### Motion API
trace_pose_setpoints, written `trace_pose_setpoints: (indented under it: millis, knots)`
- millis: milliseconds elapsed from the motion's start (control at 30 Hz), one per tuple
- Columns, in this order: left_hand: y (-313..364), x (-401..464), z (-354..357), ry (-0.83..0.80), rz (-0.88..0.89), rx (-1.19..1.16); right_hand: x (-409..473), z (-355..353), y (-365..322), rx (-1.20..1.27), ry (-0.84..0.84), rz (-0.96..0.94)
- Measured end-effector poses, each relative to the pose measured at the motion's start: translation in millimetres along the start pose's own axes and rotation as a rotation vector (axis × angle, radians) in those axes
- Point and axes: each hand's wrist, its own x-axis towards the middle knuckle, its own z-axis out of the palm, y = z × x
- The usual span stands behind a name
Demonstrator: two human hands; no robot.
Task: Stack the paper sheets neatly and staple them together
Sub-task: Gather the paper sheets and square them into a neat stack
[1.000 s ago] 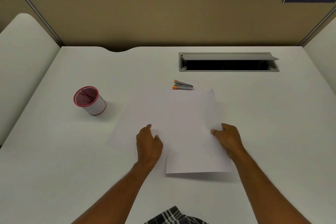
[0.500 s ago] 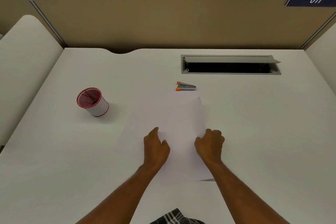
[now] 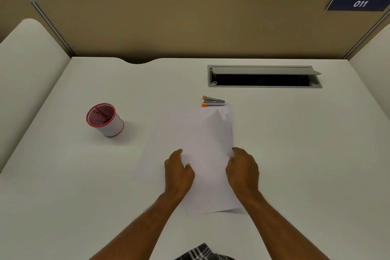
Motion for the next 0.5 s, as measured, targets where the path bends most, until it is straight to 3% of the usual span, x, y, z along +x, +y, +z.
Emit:
trace_pose_setpoints:
  millis: [267,500]
  knots:
    - [3.9,-3.6,-0.7,-0.008,0.014,0.018,-9.1,0.6,-0.7,-0.021,0.033,-0.169]
    - [-0.9,6.8,-12.4,0.069,-0.017,-0.004,20.7,-36.5,19.6,0.34,0.001,0.121]
